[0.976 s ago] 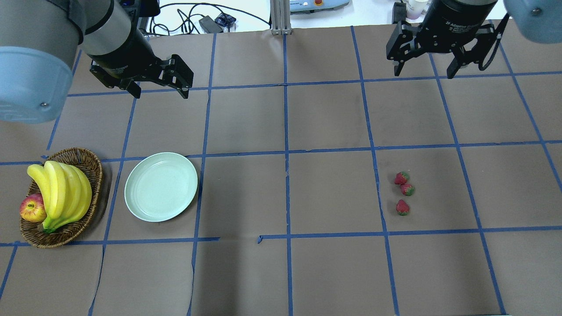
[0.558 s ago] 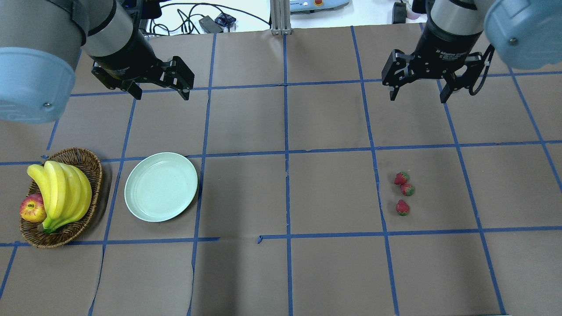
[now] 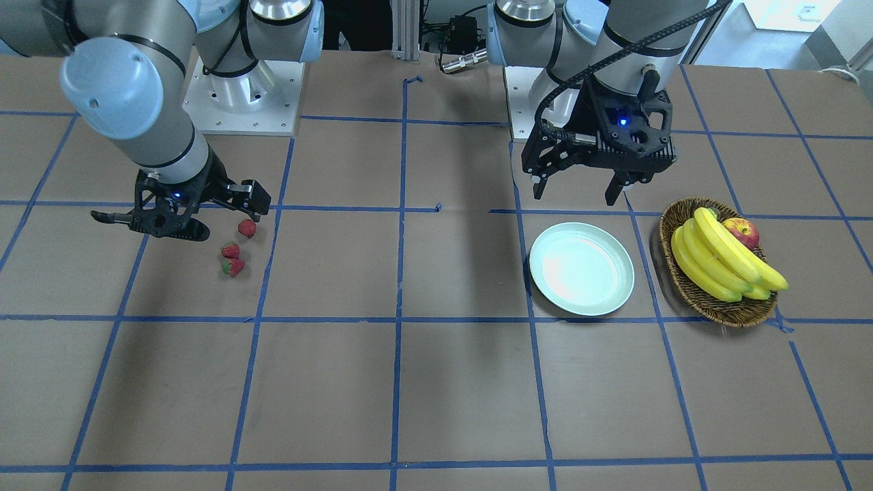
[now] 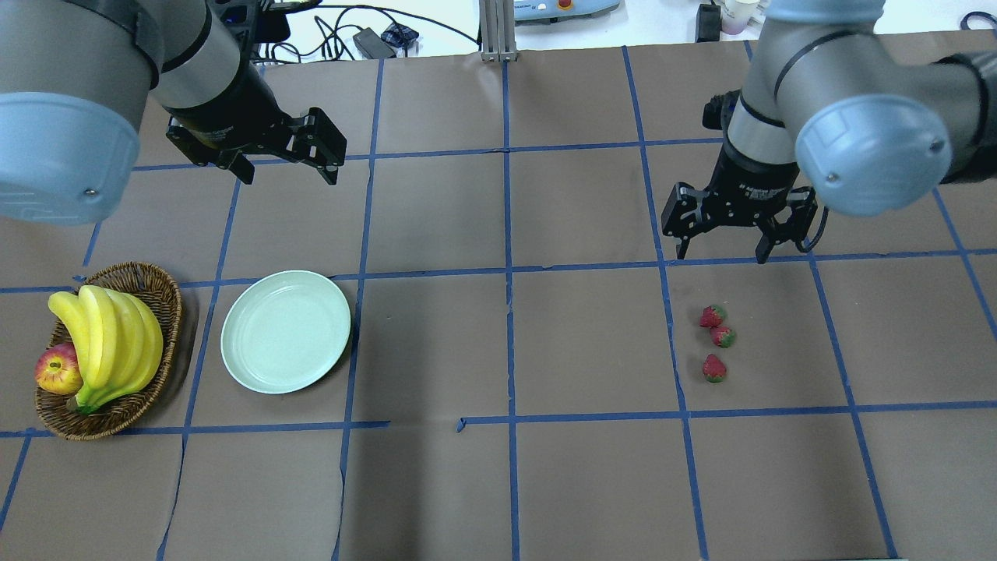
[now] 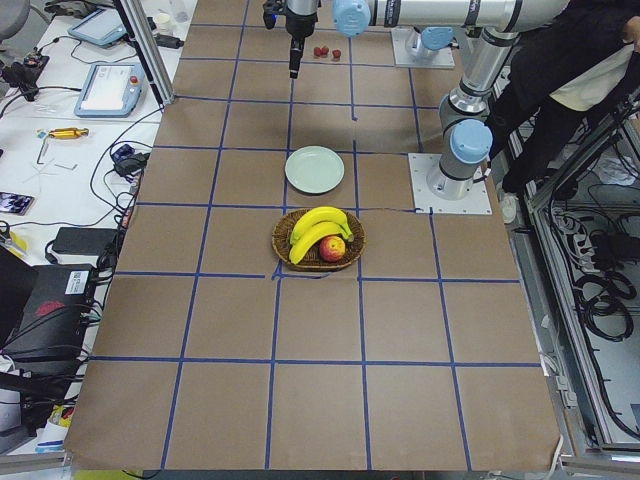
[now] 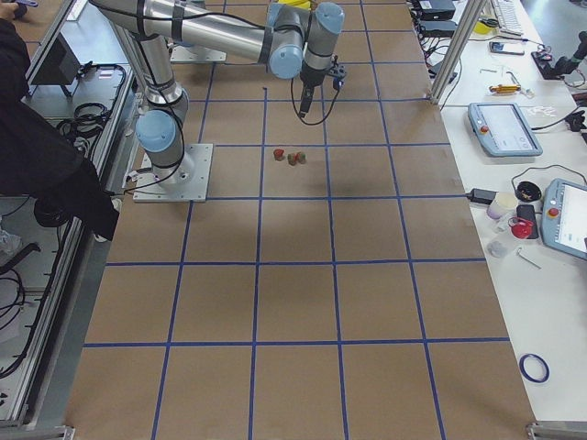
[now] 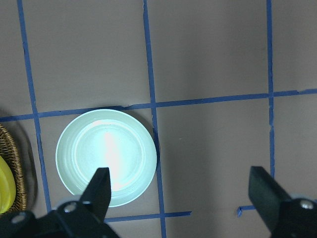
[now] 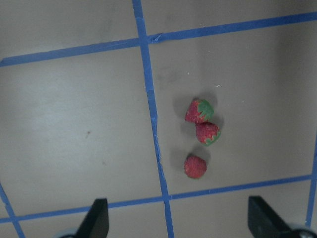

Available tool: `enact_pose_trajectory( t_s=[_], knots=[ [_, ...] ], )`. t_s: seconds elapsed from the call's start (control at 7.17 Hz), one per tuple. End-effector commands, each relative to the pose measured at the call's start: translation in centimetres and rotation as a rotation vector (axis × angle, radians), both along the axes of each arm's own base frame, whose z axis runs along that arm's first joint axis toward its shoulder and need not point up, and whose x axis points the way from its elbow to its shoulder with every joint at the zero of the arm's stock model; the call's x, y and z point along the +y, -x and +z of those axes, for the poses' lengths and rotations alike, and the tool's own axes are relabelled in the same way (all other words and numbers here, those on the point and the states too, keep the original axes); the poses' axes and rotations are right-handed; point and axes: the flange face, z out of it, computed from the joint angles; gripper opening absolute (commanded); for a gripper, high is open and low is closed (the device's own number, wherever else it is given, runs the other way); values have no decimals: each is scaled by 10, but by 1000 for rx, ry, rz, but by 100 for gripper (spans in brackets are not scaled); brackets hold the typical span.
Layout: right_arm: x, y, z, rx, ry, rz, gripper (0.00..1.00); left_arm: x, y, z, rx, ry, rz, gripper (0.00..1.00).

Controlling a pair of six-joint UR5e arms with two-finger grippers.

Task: Collect all strawberries into plate
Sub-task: 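Lower the right gripper over the cluster of red strawberries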

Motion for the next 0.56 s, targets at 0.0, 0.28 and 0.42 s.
enact_pose_trajectory(
  t_s=[0.0,0.28,0.42],
  knots=[
    [43,3,-84,10,-36,-26,100,0,0,0,0,0,0,100],
    [72,15,-130,48,2,-123,100,0,0,-1,0,-2,0,100],
    [74,30,-136,50,16,-161,100,0,1,-2,0,-3,-2,100]
  ],
)
